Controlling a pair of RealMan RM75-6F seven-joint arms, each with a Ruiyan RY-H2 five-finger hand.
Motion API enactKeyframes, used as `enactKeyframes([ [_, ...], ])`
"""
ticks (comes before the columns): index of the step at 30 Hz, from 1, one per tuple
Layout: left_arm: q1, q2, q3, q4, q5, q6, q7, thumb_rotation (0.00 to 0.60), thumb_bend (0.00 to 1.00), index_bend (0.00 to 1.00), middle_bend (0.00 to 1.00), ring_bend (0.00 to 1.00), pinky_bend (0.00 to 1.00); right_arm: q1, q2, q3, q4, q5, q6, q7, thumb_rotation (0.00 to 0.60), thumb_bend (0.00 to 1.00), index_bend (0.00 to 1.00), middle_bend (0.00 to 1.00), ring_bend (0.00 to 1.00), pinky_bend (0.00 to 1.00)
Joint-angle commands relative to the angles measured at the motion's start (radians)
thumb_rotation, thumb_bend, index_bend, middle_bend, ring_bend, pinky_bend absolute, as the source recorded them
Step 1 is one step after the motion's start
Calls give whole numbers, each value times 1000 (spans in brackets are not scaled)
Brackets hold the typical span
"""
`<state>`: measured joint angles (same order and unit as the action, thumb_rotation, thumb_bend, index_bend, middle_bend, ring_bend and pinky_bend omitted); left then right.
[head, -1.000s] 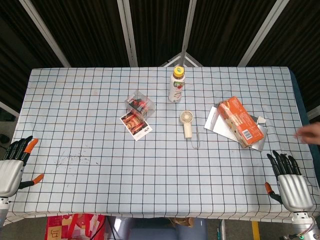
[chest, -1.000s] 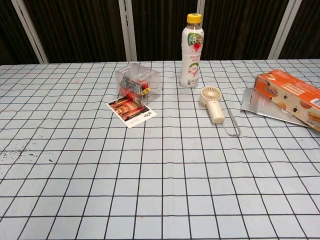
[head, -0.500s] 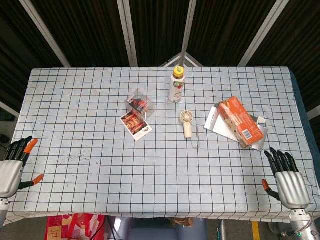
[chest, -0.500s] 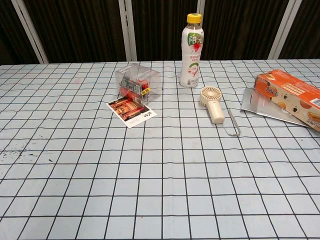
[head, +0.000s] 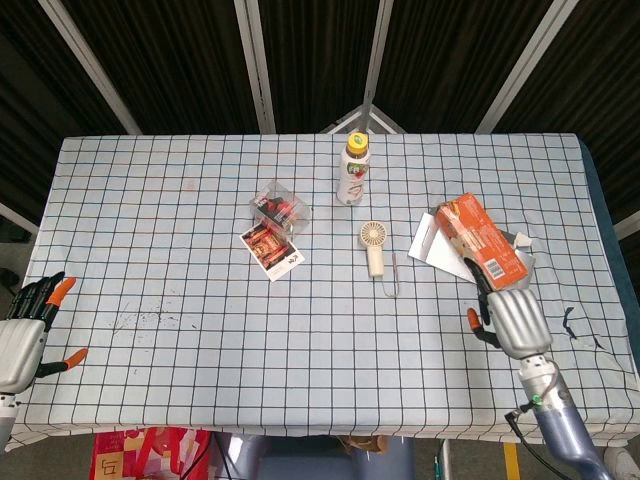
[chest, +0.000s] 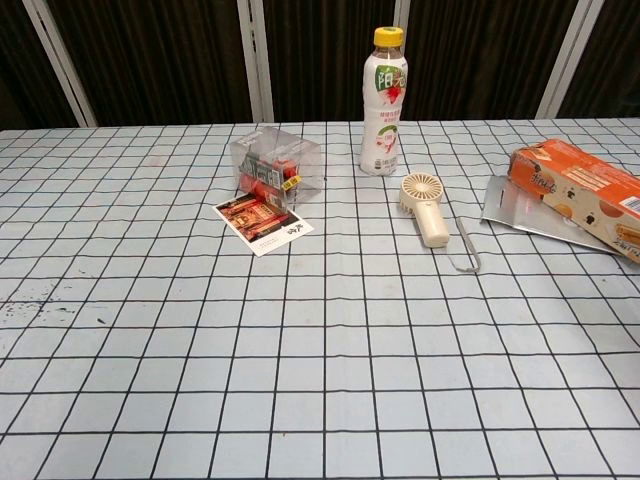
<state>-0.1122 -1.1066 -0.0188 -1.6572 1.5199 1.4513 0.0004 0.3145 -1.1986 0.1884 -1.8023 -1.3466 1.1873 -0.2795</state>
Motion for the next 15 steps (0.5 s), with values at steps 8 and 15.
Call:
enactKeyframes([
  [8,-5,13,0,-1,-9,-18,-32,600,14,0,0,0,0,264,-258,83,131,293,-205,-253,600,697,0,826,910,897],
  [15,-12,24,-3,0,-23,-37,-59,600,14,0,0,0,0,365,-380,92,269,432,-253,-303,600,706,0,827,911,897],
])
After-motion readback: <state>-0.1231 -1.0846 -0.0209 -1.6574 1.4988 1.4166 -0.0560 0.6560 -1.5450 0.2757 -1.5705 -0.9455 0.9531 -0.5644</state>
